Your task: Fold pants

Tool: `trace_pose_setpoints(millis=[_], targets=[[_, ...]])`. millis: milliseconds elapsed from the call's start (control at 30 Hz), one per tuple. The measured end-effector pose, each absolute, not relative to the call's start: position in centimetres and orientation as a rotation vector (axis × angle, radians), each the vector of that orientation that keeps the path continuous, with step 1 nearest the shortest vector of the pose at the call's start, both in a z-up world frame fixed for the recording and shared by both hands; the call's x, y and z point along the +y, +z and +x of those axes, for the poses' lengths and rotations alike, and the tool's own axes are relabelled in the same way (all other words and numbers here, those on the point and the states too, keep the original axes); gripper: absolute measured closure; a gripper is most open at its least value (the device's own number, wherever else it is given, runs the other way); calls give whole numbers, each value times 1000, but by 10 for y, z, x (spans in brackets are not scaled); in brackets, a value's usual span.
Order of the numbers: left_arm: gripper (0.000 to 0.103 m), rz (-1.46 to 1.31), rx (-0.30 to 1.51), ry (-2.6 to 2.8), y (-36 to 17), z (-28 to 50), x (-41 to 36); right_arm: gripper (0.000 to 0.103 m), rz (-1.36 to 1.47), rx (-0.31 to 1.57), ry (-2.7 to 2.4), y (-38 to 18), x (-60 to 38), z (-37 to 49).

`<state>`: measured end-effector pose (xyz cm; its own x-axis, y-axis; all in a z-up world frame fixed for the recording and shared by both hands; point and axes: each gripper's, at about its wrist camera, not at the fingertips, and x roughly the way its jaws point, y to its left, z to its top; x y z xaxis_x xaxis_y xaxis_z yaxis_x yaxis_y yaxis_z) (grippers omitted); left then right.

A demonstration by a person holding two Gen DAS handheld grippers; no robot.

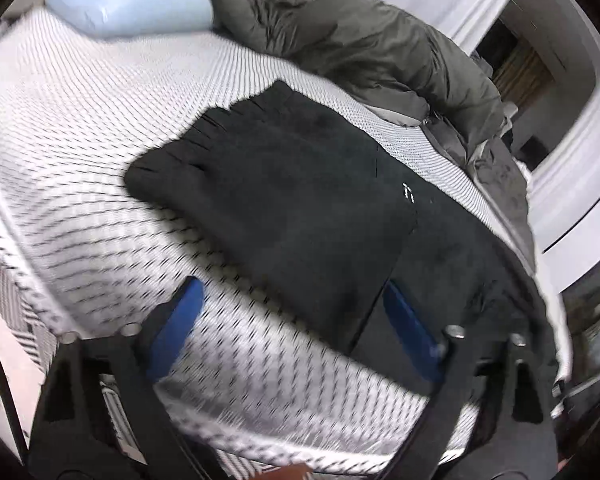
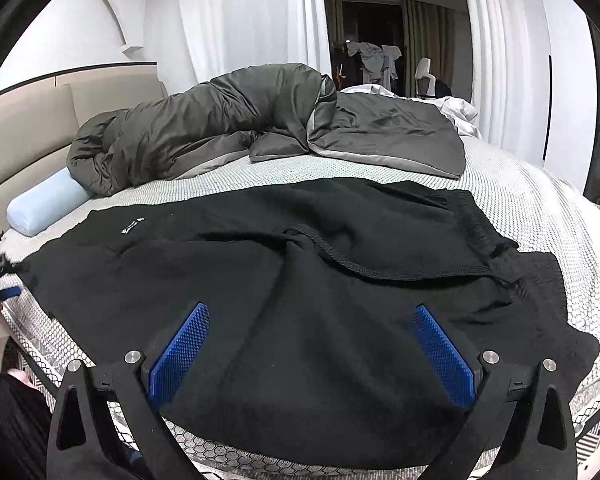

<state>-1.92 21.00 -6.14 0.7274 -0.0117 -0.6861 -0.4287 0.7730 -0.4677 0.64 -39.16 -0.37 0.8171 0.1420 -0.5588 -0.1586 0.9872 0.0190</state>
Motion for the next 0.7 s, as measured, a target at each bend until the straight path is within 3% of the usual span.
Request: trace_pose_setpoints(millis=[33, 100, 133, 167, 333, 533, 600, 667, 700], targets=[[25, -687, 731, 247, -64, -12, 215, 0, -33, 594, 161, -4, -390, 7], [46, -731, 706, 248, -67, 0, 224, 0, -36, 599, 164, -6, -390, 9], [80, -745, 694, 253, -69, 5, 231, 0, -35, 603, 162, -7, -391, 10], [99, -752, 697, 250, -70, 8, 234, 0, -32, 605, 161, -7, -392, 11], [100, -681, 655, 273, -55, -17, 233, 0, -2, 617, 133, -7, -408, 12], [96, -601, 727, 359, -62, -31, 235, 0, 77, 589, -1, 1, -466, 2], [88, -571, 721, 386, -56, -34, 230, 0, 185, 608, -43, 0, -502, -2], [57, -537, 702, 391, -44, -35, 221, 0, 291, 622, -90, -3, -542, -9], [48, -508, 676, 383, -36, -38, 214, 0, 331, 626, -123, -4, -560, -14]])
